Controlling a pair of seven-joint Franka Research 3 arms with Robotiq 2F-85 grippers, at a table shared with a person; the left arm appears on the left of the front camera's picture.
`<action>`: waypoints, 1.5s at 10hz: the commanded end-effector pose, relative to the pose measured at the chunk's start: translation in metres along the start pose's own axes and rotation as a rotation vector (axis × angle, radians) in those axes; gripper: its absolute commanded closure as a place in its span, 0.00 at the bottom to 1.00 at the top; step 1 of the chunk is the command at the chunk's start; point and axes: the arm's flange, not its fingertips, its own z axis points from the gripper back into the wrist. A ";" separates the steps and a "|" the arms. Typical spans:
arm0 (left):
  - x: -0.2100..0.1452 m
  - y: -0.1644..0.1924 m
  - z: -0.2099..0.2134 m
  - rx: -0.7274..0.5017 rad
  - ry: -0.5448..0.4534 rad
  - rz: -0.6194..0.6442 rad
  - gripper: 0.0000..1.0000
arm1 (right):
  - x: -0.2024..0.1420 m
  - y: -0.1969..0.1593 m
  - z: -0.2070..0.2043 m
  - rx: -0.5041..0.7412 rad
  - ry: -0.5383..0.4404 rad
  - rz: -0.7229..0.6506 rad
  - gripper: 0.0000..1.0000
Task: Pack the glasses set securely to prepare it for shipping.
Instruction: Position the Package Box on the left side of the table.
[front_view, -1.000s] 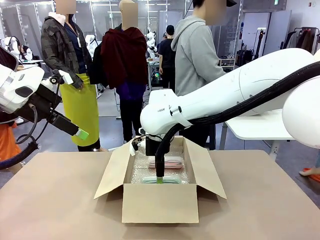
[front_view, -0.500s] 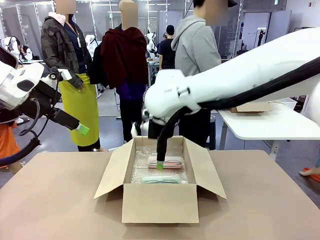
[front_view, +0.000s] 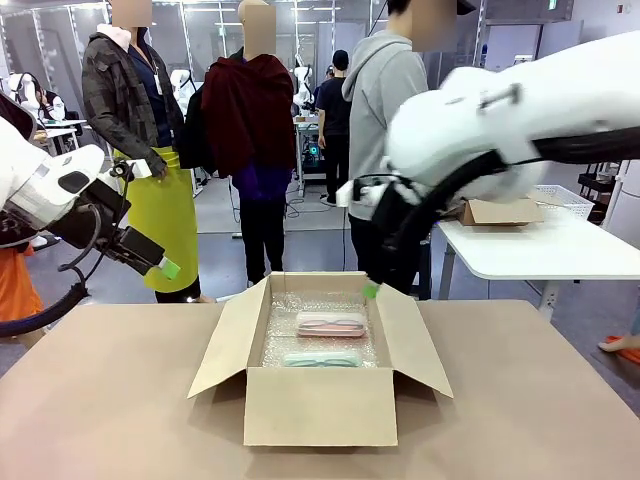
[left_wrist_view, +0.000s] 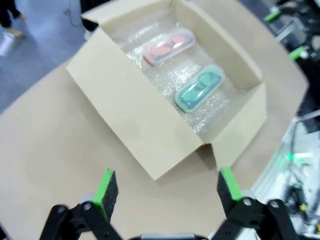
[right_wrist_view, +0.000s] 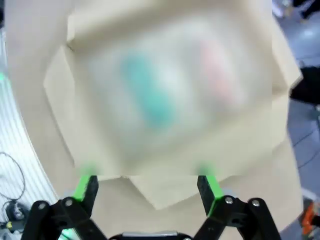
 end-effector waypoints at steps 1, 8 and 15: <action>0.011 0.019 -0.008 -0.078 0.030 0.072 0.00 | -0.061 0.018 0.012 -0.040 -0.095 -0.103 0.00; -0.004 0.055 -0.050 -0.157 0.089 0.218 0.00 | -0.184 0.007 0.071 -0.238 -0.252 -0.503 0.00; -0.005 0.072 -0.067 -0.233 0.164 0.324 0.00 | -0.169 -0.013 0.079 -0.147 -0.235 -0.458 0.00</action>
